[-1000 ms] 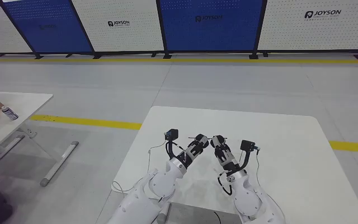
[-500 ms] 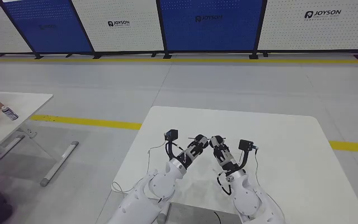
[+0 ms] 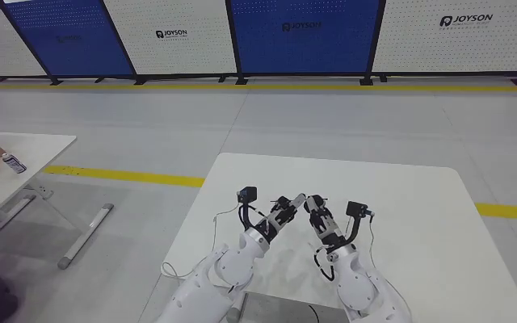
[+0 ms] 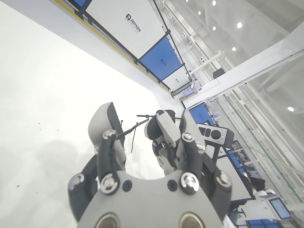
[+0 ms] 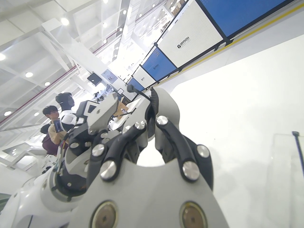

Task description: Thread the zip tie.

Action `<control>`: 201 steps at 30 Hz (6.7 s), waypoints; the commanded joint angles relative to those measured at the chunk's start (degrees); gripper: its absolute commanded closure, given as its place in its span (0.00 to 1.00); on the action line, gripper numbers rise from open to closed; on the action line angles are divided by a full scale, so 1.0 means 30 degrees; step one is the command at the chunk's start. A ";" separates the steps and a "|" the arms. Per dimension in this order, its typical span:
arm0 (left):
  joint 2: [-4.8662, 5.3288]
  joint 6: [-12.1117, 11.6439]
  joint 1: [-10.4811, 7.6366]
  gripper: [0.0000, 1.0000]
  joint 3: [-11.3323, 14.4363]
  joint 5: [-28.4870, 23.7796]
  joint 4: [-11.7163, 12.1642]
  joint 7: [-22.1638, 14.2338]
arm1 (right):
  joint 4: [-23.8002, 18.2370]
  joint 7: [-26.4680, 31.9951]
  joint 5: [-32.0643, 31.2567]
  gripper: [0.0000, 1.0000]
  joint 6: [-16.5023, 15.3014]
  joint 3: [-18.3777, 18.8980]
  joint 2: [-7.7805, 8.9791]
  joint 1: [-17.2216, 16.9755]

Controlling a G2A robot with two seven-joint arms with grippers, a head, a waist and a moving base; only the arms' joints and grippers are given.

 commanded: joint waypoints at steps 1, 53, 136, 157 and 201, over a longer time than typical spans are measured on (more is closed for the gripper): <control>0.0007 -0.0012 0.0047 0.39 -0.0065 -0.0029 -0.0075 0.0020 | 0.0006 -0.0047 0.0020 1.00 0.0041 0.0054 0.0001 -0.0007; -0.0011 -0.0305 0.0146 1.00 -0.0370 -0.0277 -0.0088 -0.0369 | -0.0075 0.0555 -0.0700 1.00 0.0111 -0.0154 -0.0086 0.0090; -0.0179 0.0188 0.0757 1.00 -0.1433 -0.5153 -0.1101 -0.0641 | -0.0381 -0.3267 -0.9674 0.00 0.9097 -0.0091 -0.0123 -0.0423; -0.0016 0.0740 0.0800 1.00 -0.1924 -0.4795 -0.1205 -0.1870 | -0.2060 0.5487 -1.1539 0.00 0.3964 0.1678 0.0800 -0.0058; -0.0180 0.1237 0.0361 1.00 -0.1495 -0.6611 -0.1040 -0.1337 | 0.1668 0.4451 -0.5127 0.53 0.0486 0.0501 0.0367 0.2141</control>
